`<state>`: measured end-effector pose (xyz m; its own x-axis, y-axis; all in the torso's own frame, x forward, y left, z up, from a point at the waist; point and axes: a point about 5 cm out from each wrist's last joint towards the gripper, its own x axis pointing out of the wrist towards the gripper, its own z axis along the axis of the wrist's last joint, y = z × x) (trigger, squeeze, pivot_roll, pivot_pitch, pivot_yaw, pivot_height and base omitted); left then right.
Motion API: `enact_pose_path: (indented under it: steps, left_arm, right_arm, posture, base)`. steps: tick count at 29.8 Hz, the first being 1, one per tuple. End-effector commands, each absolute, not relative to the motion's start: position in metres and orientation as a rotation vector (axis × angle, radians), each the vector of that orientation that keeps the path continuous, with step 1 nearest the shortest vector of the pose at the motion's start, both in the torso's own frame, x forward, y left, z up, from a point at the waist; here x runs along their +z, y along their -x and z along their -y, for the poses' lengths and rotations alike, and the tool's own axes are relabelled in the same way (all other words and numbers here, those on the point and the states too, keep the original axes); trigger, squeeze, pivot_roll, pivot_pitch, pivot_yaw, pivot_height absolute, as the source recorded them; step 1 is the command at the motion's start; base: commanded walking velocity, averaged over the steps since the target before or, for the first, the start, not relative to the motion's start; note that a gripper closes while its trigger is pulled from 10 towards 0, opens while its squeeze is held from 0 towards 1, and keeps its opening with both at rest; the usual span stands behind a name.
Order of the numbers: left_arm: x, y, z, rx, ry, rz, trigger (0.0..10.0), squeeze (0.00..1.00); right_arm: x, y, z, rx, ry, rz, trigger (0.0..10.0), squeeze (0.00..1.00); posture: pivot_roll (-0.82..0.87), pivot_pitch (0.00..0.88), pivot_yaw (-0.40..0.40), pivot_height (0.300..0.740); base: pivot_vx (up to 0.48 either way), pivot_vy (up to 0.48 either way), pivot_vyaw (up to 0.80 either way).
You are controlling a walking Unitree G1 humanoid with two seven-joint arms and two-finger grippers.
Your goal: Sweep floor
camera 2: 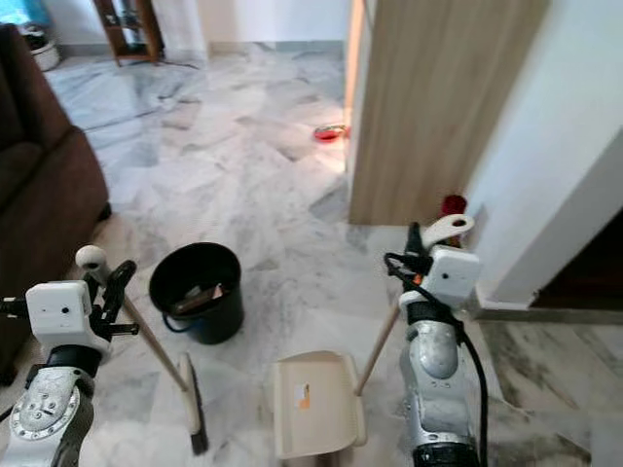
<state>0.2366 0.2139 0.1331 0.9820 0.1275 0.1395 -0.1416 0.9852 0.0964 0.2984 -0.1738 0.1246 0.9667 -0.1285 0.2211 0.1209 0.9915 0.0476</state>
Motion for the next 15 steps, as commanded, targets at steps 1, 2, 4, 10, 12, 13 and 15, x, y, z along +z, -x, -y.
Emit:
enact_pose_path:
  steps: [1,2,4,10,12,13,15]
  left_arm:
    - [0.1369,-0.239,-0.2132,0.133,-0.123,0.149,10.0,0.0]
    - [0.1371,-0.2391,-0.2133,0.134,-0.124,0.149,10.0,0.0]
    - [0.1372,-0.2392,-0.2136,0.137,-0.123,0.15,10.0,0.0]
    - [0.1363,-0.2389,-0.2121,0.14,-0.123,0.149,10.0,0.0]
    - [0.1359,-0.2392,-0.2116,0.141,-0.125,0.149,10.0,0.0]
    - [0.1359,-0.2393,-0.2114,0.142,-0.125,0.15,10.0,0.0]
    - [0.1359,-0.2397,-0.2109,0.145,-0.119,0.154,10.0,0.0]
  right_arm:
    - [0.1356,-0.3008,0.1783,-0.144,-0.026,0.271,10.0,0.0]
    - [0.1363,-0.301,0.1784,-0.145,-0.025,0.273,10.0,0.0]
    - [0.1377,-0.3015,0.1786,-0.145,-0.024,0.277,10.0,0.0]
    - [0.139,-0.3022,0.1809,-0.145,-0.016,0.279,10.0,0.0]
    - [0.139,-0.3023,0.1814,-0.145,-0.014,0.278,10.0,0.0]
    - [0.1391,-0.3024,0.1816,-0.145,-0.013,0.278,10.0,0.0]
    - [0.1393,-0.3027,0.1822,-0.144,-0.01,0.278,10.0,0.0]
  posture:
    - [0.01,0.104,0.043,0.74]
    - [0.01,0.104,0.041,0.74]
    - [0.01,0.104,0.041,0.74]
    - [0.0,0.111,0.03,0.74]
    - [0.0,0.109,0.028,0.74]
    - [0.0,0.108,0.025,0.74]
    - [0.0,0.104,0.022,0.74]
  base:
    - [0.0,0.0,-0.79]
    - [0.0,0.0,-0.79]
    - [0.0,0.0,-0.79]
    - [0.0,0.0,-0.79]
    - [0.0,-0.126,-0.79]
    - [0.0,-0.274,-0.79]
    - [0.0,-0.137,-0.79]
